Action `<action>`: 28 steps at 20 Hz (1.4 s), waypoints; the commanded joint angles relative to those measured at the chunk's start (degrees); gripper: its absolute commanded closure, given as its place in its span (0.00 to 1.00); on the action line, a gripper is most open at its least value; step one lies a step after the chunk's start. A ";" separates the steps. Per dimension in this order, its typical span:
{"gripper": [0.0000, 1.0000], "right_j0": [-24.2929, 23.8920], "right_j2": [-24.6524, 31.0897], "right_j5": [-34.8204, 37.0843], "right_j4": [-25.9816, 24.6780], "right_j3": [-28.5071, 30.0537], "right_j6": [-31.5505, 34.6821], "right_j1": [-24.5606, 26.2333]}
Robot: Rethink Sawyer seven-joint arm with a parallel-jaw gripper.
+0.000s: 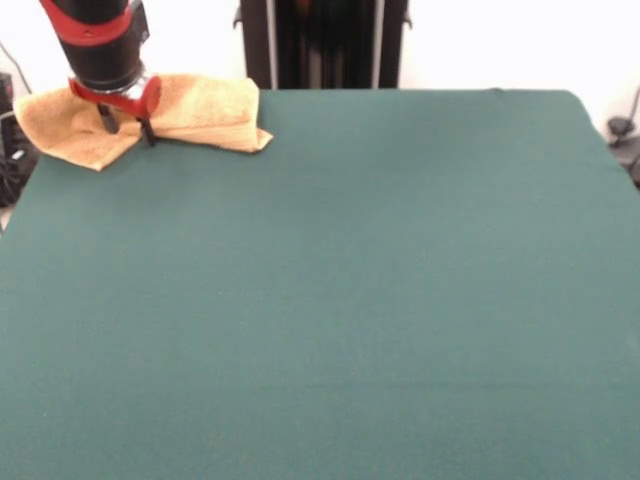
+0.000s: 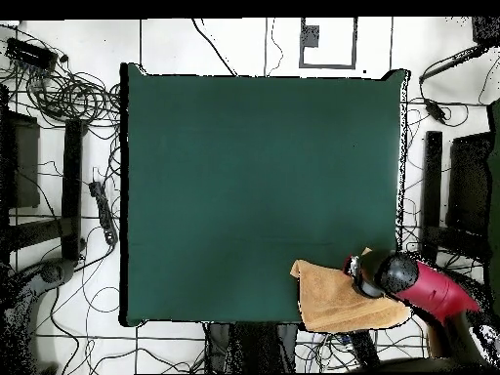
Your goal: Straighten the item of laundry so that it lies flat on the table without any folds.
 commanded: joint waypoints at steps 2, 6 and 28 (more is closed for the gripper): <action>0.00 1.93 3.31 -4.68 -1.62 -7.50 4.73 8.12; 0.00 2.68 3.38 -1.73 -2.16 -8.93 3.44 6.30; 0.00 2.25 6.10 1.53 2.22 -2.62 6.30 0.77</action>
